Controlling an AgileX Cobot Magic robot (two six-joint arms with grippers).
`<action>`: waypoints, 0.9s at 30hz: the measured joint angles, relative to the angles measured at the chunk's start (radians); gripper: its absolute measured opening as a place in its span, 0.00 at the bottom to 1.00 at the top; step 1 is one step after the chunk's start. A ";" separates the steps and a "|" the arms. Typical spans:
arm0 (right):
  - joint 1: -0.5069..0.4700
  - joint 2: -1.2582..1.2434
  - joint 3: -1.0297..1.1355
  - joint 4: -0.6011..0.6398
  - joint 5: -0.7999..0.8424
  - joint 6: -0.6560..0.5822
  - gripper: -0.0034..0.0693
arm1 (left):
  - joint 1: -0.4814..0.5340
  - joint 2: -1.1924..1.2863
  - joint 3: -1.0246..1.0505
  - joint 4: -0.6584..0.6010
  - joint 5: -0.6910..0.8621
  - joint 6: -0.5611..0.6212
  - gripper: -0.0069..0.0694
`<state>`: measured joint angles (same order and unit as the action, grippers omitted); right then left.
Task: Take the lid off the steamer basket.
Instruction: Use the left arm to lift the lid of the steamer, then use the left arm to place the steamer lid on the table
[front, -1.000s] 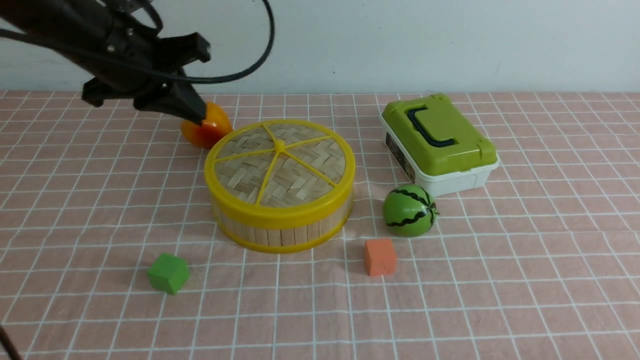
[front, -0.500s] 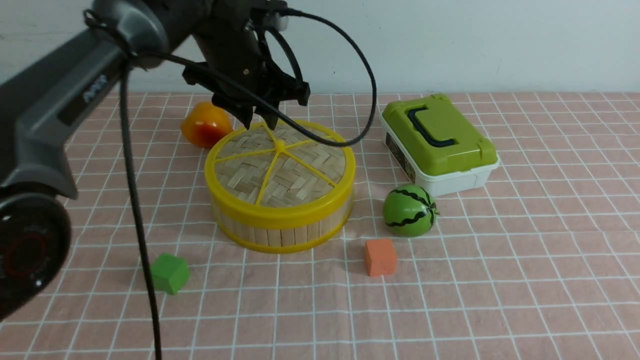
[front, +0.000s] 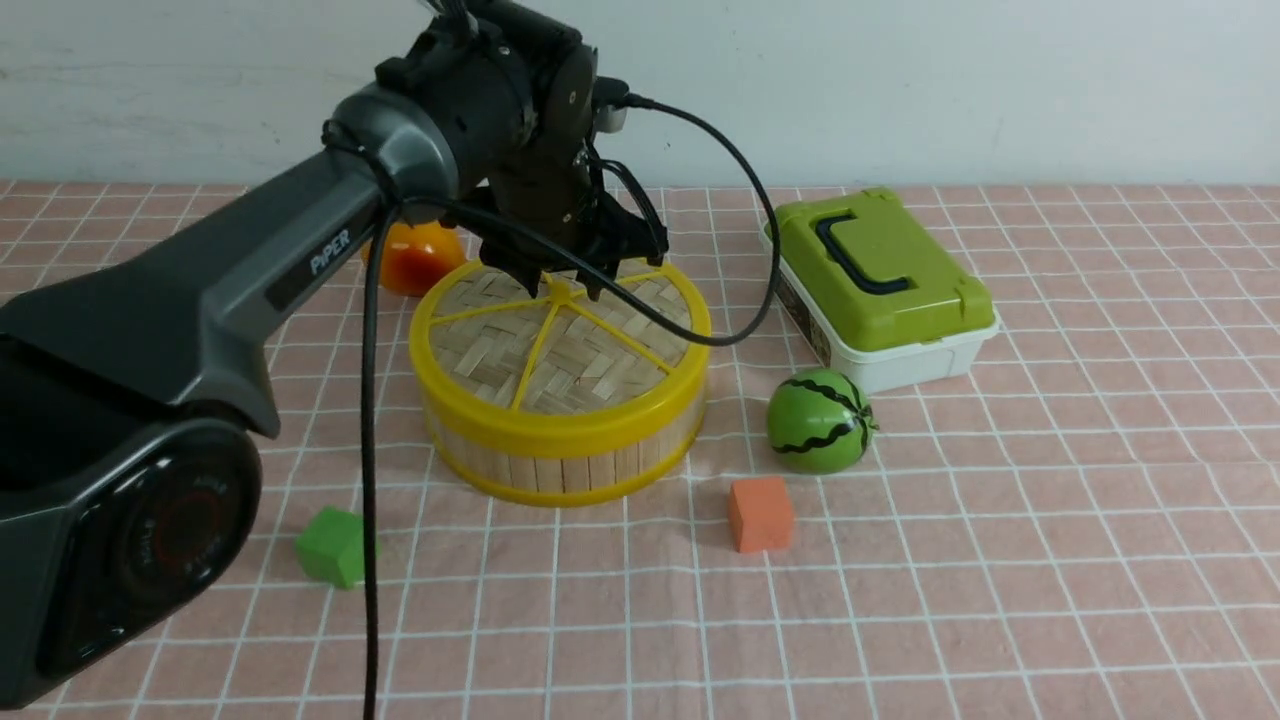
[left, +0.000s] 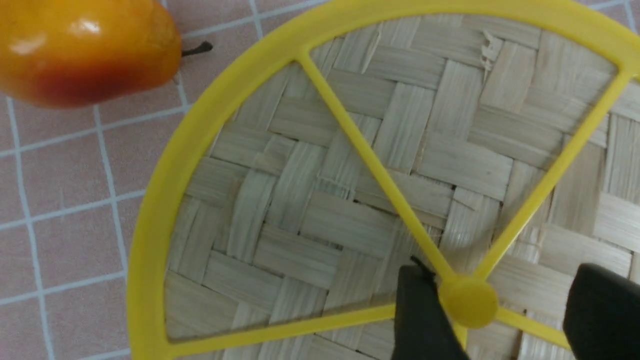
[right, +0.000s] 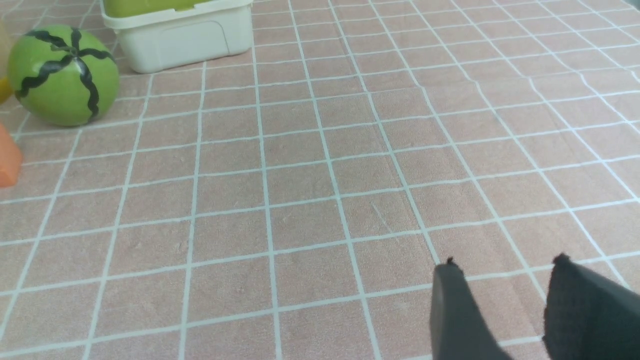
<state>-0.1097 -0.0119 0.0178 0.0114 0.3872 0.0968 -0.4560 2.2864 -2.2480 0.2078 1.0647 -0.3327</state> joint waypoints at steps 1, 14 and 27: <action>0.000 0.000 0.000 0.000 0.000 0.000 0.38 | 0.000 0.001 0.000 0.000 0.001 -0.002 0.58; 0.000 0.000 0.000 0.000 0.000 0.000 0.38 | 0.000 0.018 -0.005 0.018 0.005 -0.083 0.22; 0.000 0.000 0.000 0.000 0.000 0.000 0.38 | 0.000 -0.140 -0.004 0.026 0.010 -0.079 0.23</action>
<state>-0.1097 -0.0119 0.0178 0.0114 0.3872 0.0968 -0.4560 2.1465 -2.2516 0.2338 1.0752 -0.4114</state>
